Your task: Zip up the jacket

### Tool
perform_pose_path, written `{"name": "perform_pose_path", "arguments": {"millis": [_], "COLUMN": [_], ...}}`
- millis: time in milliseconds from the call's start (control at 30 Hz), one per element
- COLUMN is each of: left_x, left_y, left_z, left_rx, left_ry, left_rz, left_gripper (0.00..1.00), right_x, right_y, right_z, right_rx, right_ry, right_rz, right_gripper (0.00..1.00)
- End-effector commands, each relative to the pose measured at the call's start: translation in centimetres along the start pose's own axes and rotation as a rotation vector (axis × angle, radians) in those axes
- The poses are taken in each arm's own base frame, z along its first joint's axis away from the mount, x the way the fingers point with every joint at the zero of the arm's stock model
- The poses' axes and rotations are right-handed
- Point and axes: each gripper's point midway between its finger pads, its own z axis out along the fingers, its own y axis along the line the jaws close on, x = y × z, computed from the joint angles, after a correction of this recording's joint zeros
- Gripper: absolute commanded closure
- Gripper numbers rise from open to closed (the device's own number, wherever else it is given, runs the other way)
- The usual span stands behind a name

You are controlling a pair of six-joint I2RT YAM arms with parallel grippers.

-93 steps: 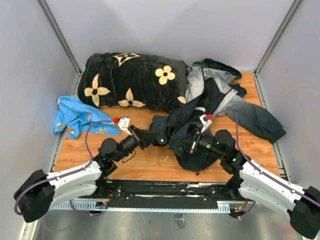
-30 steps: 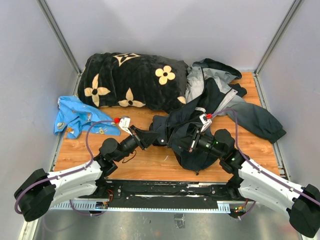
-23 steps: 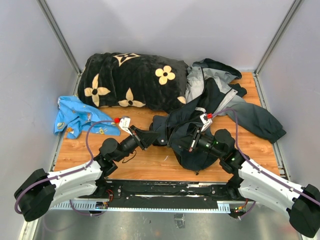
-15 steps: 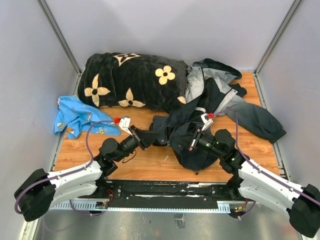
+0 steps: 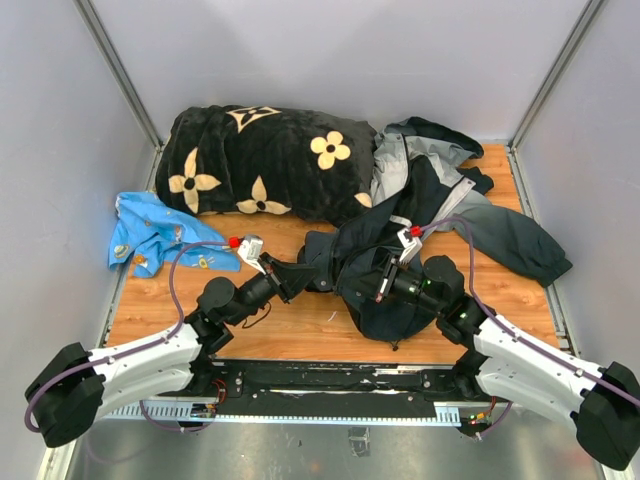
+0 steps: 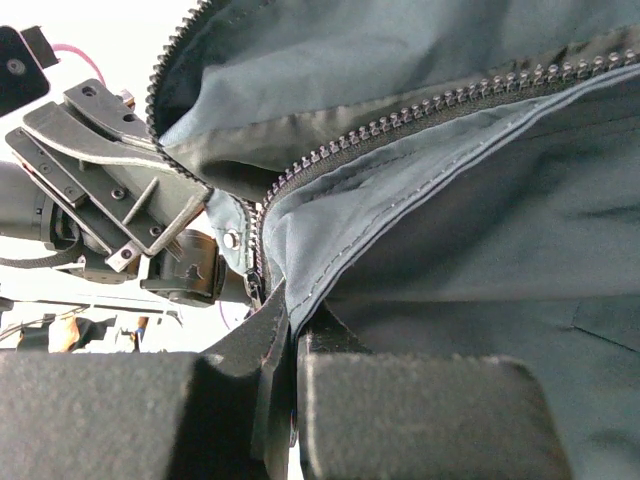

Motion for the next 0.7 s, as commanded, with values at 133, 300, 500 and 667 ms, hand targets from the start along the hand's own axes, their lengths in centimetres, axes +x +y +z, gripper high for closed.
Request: {"name": "perform_pose_path", "arguments": {"millis": [133, 300, 500, 667], "left_x": [0.6, 0.7, 1.4, 2.5], "left_y": [-0.7, -1.0, -1.1, -0.9], "left_z": [0.5, 0.5, 0.3, -0.3], "left_rx": [0.024, 0.027, 0.036, 0.036], "left_ry": [0.027, 0.028, 0.05, 0.083], "left_rz": [0.048, 0.048, 0.038, 0.001], "left_gripper": [1.0, 1.0, 1.0, 1.0], "right_x": [-1.7, -1.5, -2.0, -2.6], "right_y": [1.8, 1.3, 0.7, 0.9], "right_z": [0.4, 0.8, 1.0, 1.1], "right_rx": [-0.053, -0.036, -0.021, -0.038], "right_ry": [-0.043, -0.03, -0.075, -0.109], "right_rz": [-0.017, -0.004, 0.012, -0.019], "right_gripper": [0.99, 0.99, 0.99, 0.99]}}
